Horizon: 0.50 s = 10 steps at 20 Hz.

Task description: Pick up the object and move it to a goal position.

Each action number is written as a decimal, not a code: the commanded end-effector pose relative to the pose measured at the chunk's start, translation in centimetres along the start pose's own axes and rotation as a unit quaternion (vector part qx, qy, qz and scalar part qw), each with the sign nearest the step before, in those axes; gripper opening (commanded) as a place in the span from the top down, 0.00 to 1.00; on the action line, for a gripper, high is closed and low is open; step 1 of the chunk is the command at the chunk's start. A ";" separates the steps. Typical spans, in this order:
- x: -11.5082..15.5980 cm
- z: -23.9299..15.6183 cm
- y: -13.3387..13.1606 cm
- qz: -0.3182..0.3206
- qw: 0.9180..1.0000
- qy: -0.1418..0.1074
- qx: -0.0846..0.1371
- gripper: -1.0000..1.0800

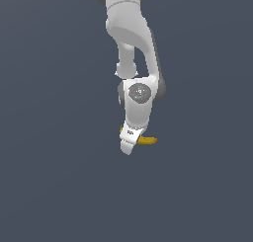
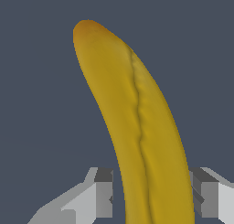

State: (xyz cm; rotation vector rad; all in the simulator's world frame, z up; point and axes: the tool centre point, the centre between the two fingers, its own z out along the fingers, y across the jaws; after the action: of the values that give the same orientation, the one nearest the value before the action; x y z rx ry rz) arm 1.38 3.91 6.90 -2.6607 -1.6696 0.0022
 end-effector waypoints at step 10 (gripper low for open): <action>-6.1 -11.4 4.9 -0.001 1.000 0.002 -0.001 1.00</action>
State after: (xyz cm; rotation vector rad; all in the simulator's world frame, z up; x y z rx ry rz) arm 2.94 -2.66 16.59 -2.6597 -1.6695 -0.0006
